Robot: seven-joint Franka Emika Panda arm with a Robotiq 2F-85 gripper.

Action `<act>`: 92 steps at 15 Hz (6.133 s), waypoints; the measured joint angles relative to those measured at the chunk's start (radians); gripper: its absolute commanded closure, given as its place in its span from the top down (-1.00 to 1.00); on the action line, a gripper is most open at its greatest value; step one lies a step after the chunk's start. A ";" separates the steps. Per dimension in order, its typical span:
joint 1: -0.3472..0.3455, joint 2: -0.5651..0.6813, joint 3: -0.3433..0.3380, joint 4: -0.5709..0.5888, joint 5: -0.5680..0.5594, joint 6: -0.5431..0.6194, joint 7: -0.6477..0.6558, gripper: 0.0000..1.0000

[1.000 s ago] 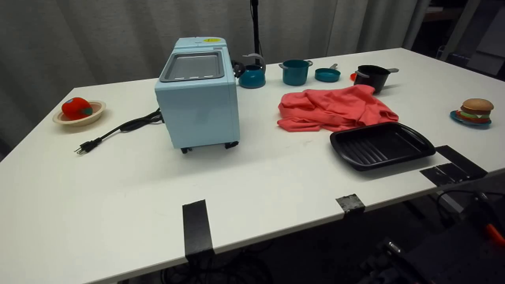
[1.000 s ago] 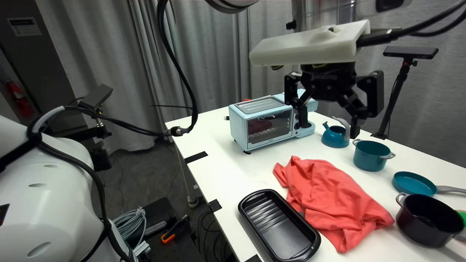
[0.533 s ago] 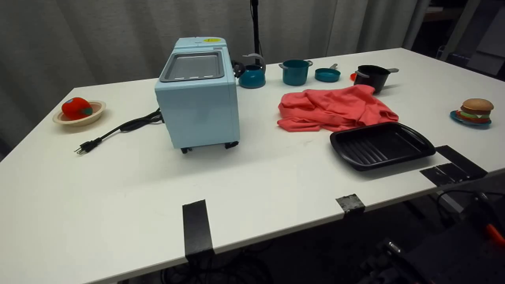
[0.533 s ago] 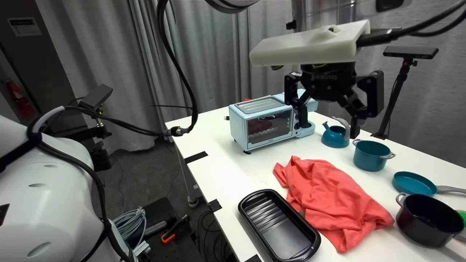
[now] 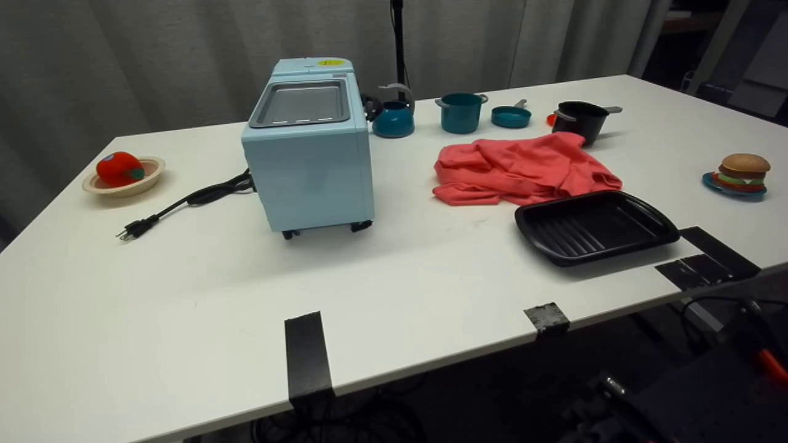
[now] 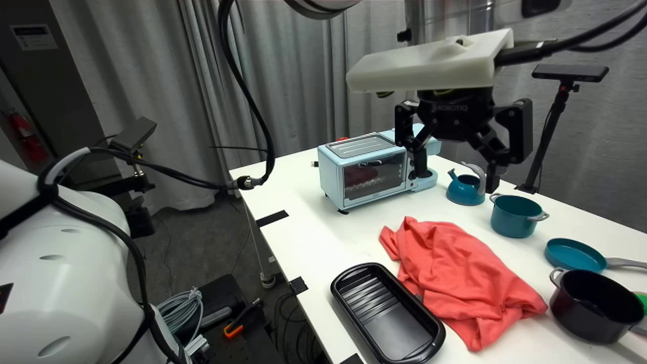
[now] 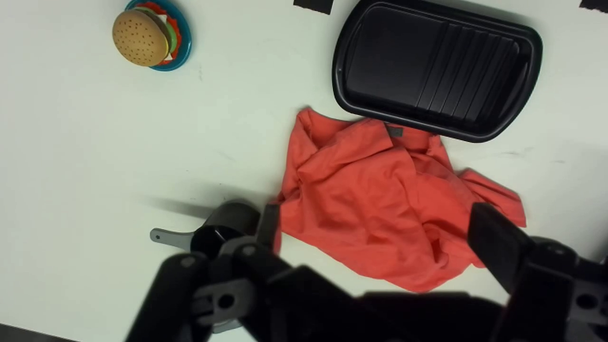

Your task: Fold the shirt in half

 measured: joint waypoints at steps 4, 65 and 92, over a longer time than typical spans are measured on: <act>0.018 0.080 0.010 0.005 0.033 0.055 0.001 1.00; -0.181 0.776 0.295 0.308 0.395 0.565 0.093 -0.94; 0.154 0.302 0.191 -0.133 0.030 0.647 0.255 1.00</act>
